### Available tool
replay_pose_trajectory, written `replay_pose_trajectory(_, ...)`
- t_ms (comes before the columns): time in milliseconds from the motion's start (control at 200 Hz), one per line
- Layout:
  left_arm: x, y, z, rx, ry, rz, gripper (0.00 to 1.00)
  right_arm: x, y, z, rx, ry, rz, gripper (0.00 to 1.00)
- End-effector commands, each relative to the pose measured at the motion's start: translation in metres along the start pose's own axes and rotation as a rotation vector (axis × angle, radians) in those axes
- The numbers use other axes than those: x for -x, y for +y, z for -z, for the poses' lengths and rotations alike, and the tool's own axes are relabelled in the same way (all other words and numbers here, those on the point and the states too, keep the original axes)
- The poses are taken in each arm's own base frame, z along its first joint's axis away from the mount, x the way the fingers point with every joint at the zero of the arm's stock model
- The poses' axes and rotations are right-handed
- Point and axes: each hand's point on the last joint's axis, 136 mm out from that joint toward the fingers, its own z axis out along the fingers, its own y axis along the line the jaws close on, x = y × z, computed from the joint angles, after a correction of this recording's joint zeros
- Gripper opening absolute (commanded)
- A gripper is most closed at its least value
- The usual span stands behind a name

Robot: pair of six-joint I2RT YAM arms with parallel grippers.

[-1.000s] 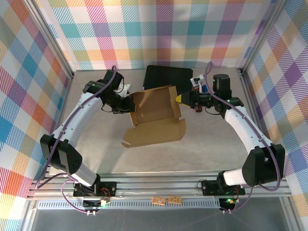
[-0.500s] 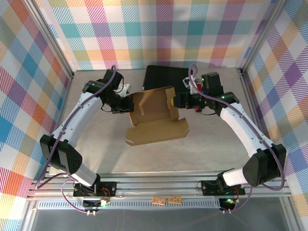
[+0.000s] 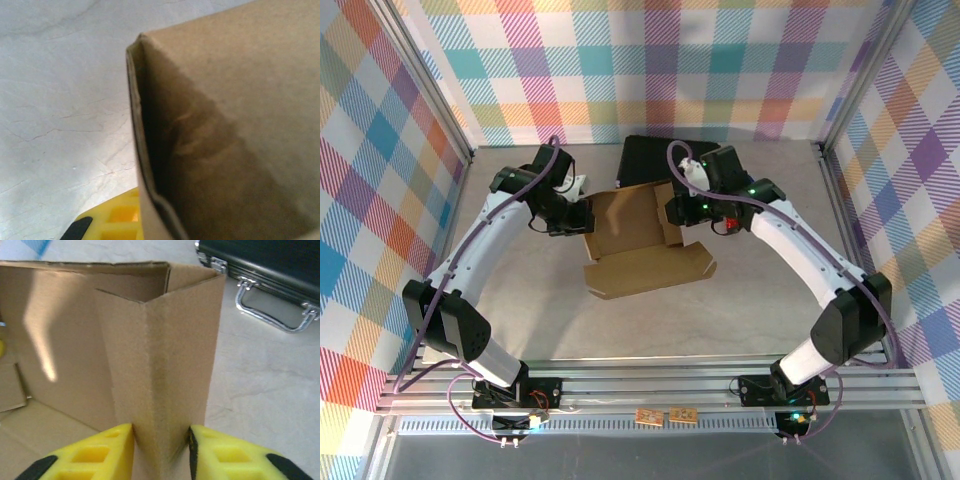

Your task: Fold the paper box

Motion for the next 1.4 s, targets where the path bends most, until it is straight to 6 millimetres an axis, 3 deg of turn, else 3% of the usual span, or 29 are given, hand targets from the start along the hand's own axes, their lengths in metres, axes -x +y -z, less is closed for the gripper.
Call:
replay_pose_trajectory(0,0.006,-0.024,0.015,-0.097,-0.039,-0.047,0.0,-0.002,0.007,-0.01,-0.066,0.031,0.07,0.3)
replay_pose_trajectory(105,0.007,-0.023,0.015,-0.094,-0.04,-0.049,0.0,-0.002,0.006,-0.017,-0.124,0.051,0.093,0.22)
replay_pose_trajectory(265,0.007,-0.022,0.014,-0.09,-0.039,-0.05,0.0,0.002,0.003,-0.019,-0.21,0.043,0.114,0.0)
replay_pose_trajectory(560,0.008,-0.024,0.013,-0.094,-0.036,-0.053,0.0,0.006,-0.001,-0.022,-0.245,0.029,0.113,0.0)
replay_pose_trajectory(780,0.008,-0.024,0.012,-0.093,-0.036,-0.055,0.0,0.008,-0.003,-0.032,-0.253,0.046,0.106,0.13)
replay_pose_trajectory(1145,0.007,-0.024,0.013,-0.088,-0.037,-0.06,0.0,0.008,-0.008,-0.047,-0.268,0.078,0.111,0.25)
replay_pose_trajectory(1325,0.007,-0.023,0.013,-0.085,-0.033,-0.059,0.0,0.007,-0.015,-0.045,-0.295,0.077,0.105,0.25)
replay_pose_trajectory(1395,0.007,-0.023,0.013,-0.085,-0.034,-0.06,0.0,0.007,-0.017,-0.045,-0.305,0.074,0.105,0.16)
